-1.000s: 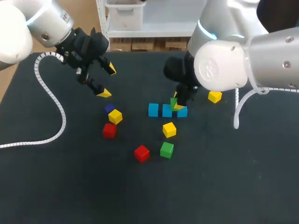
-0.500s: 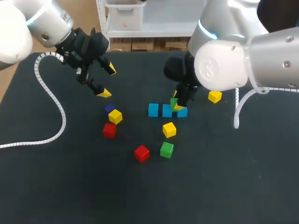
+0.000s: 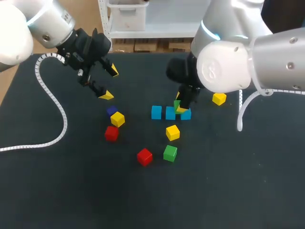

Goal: Place the blue cubes, place green cubes on the blue cubes, place the yellow cubes on the green cubes, then place the red cubes on the yellow cubes, and place purple cube on the red cubes.

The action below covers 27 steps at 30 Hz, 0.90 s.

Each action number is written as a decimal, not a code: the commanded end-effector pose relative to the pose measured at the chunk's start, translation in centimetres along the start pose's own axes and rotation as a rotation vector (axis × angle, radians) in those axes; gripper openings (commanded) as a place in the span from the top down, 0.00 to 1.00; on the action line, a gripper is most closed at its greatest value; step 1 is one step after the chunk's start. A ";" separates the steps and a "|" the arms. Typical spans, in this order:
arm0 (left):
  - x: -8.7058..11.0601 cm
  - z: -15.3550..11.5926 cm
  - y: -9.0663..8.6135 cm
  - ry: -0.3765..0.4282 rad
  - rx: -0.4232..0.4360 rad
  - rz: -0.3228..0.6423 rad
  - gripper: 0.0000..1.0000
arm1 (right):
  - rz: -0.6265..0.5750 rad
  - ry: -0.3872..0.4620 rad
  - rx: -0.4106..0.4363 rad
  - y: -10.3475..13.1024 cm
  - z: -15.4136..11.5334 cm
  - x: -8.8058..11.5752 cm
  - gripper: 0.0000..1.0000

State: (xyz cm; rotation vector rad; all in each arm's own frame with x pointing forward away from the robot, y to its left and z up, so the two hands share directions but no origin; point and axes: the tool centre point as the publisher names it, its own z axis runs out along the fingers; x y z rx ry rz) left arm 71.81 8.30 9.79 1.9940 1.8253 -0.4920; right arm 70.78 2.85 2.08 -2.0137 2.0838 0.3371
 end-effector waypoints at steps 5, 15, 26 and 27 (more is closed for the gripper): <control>0.1 0.0 0.0 -0.002 0.000 0.003 0.00 | 0.004 -0.002 0.002 -0.3 0.1 -0.1 0.54; 0.1 0.0 0.0 -0.002 0.000 0.003 0.00 | -0.008 -0.007 -0.012 -0.3 0.2 -0.3 0.16; 0.1 0.0 0.0 -0.002 0.000 0.003 0.00 | -0.047 -0.058 -0.057 0.3 -1.9 0.1 0.00; 0.1 0.0 0.0 -0.002 0.000 0.003 0.00 | -0.044 -0.073 -0.056 0.3 -2.2 0.3 0.00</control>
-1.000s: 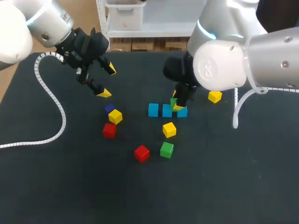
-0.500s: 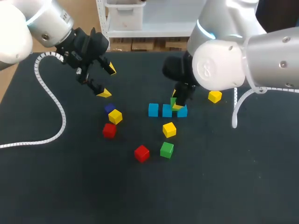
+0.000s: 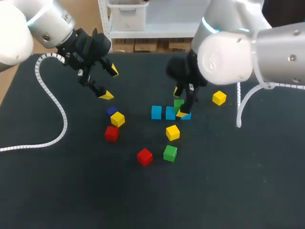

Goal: Place the blue cubes, place green cubes on the blue cubes, place the yellow cubes on the green cubes, then place the red cubes on the yellow cubes, and place purple cube on the red cubes.

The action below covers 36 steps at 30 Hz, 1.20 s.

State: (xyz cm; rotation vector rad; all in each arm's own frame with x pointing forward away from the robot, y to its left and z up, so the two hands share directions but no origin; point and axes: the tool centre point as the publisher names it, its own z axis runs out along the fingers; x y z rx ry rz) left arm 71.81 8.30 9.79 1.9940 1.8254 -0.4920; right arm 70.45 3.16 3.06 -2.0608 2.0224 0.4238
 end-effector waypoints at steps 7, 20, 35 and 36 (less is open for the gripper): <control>0.1 0.0 0.0 -0.002 0.000 0.003 0.00 | 0.025 -0.201 0.020 0.1 -4.3 3.6 0.00; 0.1 0.0 0.0 -0.002 0.000 0.003 0.00 | 0.017 -0.537 0.065 1.1 -7.2 10.2 0.00; 0.1 0.0 0.0 -0.002 0.000 0.003 0.00 | 0.028 -0.548 0.047 1.5 -8.5 14.0 0.00; 0.1 0.0 0.0 -0.002 0.000 0.003 0.00 | 0.026 -0.548 0.044 1.5 -8.6 14.1 0.00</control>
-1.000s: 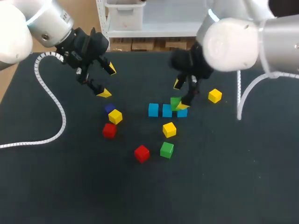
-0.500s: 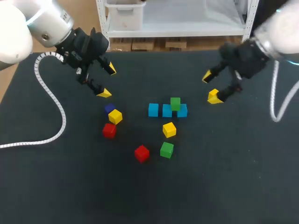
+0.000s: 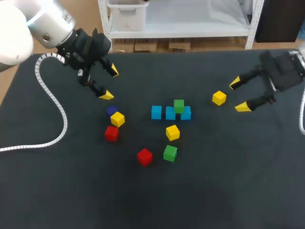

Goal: Place the blue cubes, place green cubes on the blue cubes, place the yellow cubes on the green cubes, then place the red cubes on the yellow cubes, and place purple cube on the red cubes.

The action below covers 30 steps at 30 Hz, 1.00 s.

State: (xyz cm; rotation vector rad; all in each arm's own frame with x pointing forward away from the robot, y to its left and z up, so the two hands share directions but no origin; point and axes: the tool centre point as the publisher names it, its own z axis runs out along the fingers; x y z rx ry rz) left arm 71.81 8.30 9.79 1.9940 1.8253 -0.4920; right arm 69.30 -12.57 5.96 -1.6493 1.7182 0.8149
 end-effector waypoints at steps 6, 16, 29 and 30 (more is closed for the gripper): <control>0.1 0.0 0.0 -0.002 0.000 0.003 0.00 | -0.011 0.003 -0.047 0.1 -0.8 0.8 0.00; 0.1 0.0 0.0 -0.002 0.000 0.003 0.00 | -0.015 0.010 -0.060 0.2 -0.9 0.9 0.00; -6.4 4.5 -4.2 0.019 -0.057 0.091 0.00 | -0.015 0.010 -0.060 0.2 -0.9 0.9 0.00; -7.0 4.9 -4.7 0.014 -0.063 0.099 0.00 | -0.015 0.010 -0.060 0.2 -0.9 0.9 0.00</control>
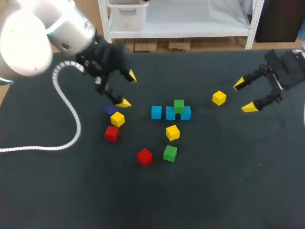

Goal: Place the blue cubes, place green cubes on the blue cubes, place the yellow cubes on the green cubes, then place the red cubes on the yellow cubes, and place purple cube on the red cubes.

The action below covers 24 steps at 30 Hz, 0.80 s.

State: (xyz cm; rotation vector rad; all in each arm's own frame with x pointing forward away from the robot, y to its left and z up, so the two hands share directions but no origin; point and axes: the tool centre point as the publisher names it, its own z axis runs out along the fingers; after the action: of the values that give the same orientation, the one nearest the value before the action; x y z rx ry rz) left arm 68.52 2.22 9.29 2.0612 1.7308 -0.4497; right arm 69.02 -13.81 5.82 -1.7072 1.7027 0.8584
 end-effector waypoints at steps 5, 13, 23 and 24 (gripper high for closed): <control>-4.4 3.3 -3.5 0.002 -0.074 0.027 0.00 | -0.001 -0.002 -0.001 -0.1 0.0 0.0 0.00; -6.9 5.1 -5.4 0.018 -0.107 -0.032 0.00 | -0.001 -0.002 -0.001 -0.1 0.0 0.0 0.00; -9.0 6.6 -8.1 0.060 -0.032 0.029 0.00 | -0.001 -0.002 -0.001 -0.1 0.0 0.0 0.00; -9.1 6.7 -8.4 0.064 -0.023 0.034 0.00 | -0.001 -0.002 -0.001 -0.1 0.0 0.0 0.00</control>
State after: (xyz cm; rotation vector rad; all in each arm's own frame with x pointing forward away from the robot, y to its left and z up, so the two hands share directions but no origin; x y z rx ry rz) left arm 58.76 -7.04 6.91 2.0871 1.7213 -0.3589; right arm 69.02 -13.80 5.81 -1.7070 1.7022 0.8588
